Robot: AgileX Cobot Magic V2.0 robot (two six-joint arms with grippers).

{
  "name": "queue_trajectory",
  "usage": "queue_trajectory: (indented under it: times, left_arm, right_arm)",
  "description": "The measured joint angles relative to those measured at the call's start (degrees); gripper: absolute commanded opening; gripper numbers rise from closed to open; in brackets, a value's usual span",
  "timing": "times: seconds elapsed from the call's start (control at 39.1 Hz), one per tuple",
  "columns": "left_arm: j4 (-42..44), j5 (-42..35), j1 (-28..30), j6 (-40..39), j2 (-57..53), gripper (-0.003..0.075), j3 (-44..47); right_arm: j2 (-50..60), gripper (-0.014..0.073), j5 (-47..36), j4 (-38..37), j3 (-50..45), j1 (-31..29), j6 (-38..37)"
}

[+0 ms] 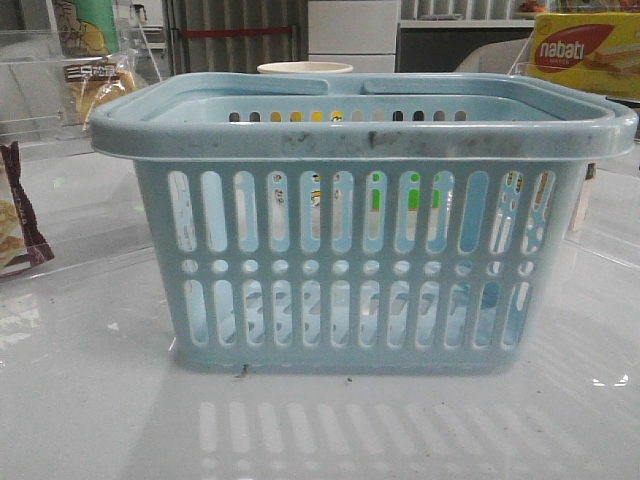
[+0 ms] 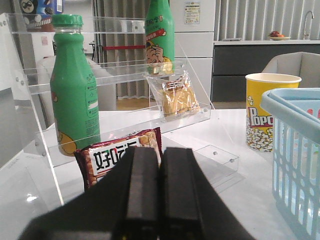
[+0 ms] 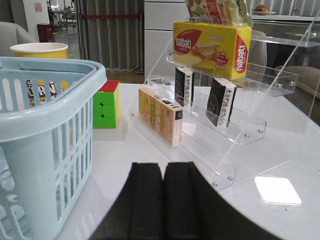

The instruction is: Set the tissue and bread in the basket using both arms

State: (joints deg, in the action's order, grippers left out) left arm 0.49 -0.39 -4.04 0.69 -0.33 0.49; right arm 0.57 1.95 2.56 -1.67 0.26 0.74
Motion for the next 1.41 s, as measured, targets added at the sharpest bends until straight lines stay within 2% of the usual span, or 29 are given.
queue_trajectory:
  times: [0.23,0.49,0.77,0.92,1.23,1.41]
  left_arm:
    - [0.0,-3.09,0.0,0.0,0.0,0.0091,-0.56]
    - [0.0,0.39,0.0,0.0,0.0,0.0091,-12.4]
    - [0.0,15.94,0.0,0.0,9.42,0.0091,-33.0]
    - [0.1,24.36,0.0,0.0,16.44,0.0091,-40.34]
    - [0.1,35.95,0.0,0.0,25.51,0.0091,-41.64]
    - [0.1,40.35,0.0,0.0,29.6,0.0091,-41.64]
  right_arm:
    - [0.0,0.0055,0.47,0.0,1.47,0.0,0.0]
    - [-0.15,0.0055,6.74,0.0,17.57,0.0,0.0]
    - [-10.82,0.0055,20.46,0.0,36.83,0.0,0.0]
    - [-17.2,0.0055,27.07,0.0,42.03,0.0,0.0]
    - [-27.28,0.0055,36.1,0.0,42.45,0.0,-0.09]
    - [-31.88,0.0055,38.57,0.0,42.45,0.0,-0.09]
